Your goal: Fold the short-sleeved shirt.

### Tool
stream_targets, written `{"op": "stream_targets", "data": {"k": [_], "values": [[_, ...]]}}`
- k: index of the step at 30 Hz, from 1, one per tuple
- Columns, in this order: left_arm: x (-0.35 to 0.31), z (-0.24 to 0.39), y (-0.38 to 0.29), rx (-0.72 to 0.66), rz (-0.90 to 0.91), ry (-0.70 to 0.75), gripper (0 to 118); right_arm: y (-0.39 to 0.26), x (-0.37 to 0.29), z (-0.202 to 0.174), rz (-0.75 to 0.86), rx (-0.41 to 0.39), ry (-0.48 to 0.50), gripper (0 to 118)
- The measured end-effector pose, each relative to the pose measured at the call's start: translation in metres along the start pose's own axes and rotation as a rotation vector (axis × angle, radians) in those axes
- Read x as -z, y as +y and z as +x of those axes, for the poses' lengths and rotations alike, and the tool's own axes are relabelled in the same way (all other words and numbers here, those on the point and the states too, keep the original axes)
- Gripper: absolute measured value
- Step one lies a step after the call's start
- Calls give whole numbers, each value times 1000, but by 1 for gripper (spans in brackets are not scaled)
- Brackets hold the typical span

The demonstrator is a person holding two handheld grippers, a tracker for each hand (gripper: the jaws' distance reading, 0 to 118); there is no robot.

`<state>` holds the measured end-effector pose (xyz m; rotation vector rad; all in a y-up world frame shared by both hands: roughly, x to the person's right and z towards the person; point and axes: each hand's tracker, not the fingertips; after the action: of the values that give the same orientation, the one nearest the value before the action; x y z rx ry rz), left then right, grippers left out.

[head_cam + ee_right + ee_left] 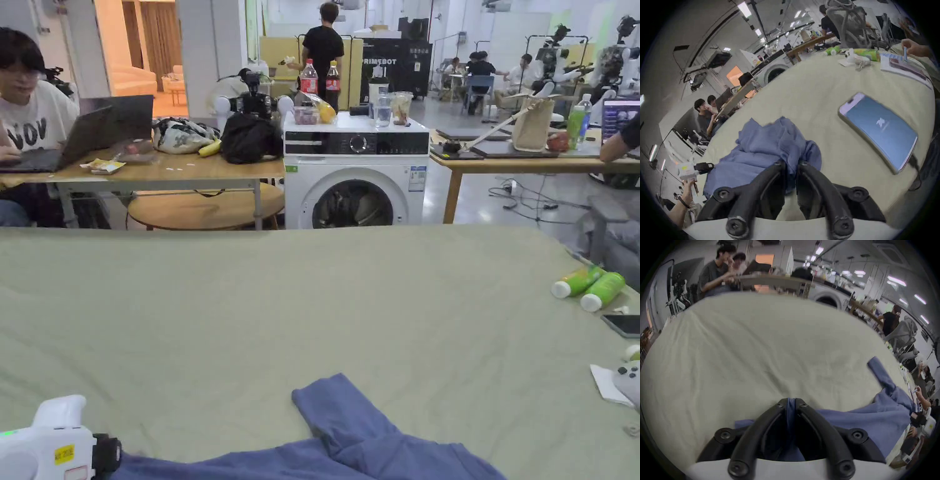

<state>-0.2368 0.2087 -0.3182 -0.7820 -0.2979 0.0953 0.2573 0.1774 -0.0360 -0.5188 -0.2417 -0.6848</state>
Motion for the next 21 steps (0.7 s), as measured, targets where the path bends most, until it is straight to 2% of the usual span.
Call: {"op": "stream_targets", "data": {"k": [3,6,12,16,18,21], "values": [[-54,-5,14,-2,187,-37,3,21,-19,-19,72,-73,60,7],[-137,3,30,6,354,-112,3,53,-32,-59,176,-206,79,7],[-245,5,57,35,618,-140,3,129,-54,-117,309,-324,139,7],[-270,7,89,30,699,-136,3,179,-67,-162,383,-411,147,6],[-276,10,109,36,736,-138,3,205,-70,-183,393,-417,167,6],[-273,17,145,43,754,-116,3,241,-73,-219,431,-492,133,6]]}}
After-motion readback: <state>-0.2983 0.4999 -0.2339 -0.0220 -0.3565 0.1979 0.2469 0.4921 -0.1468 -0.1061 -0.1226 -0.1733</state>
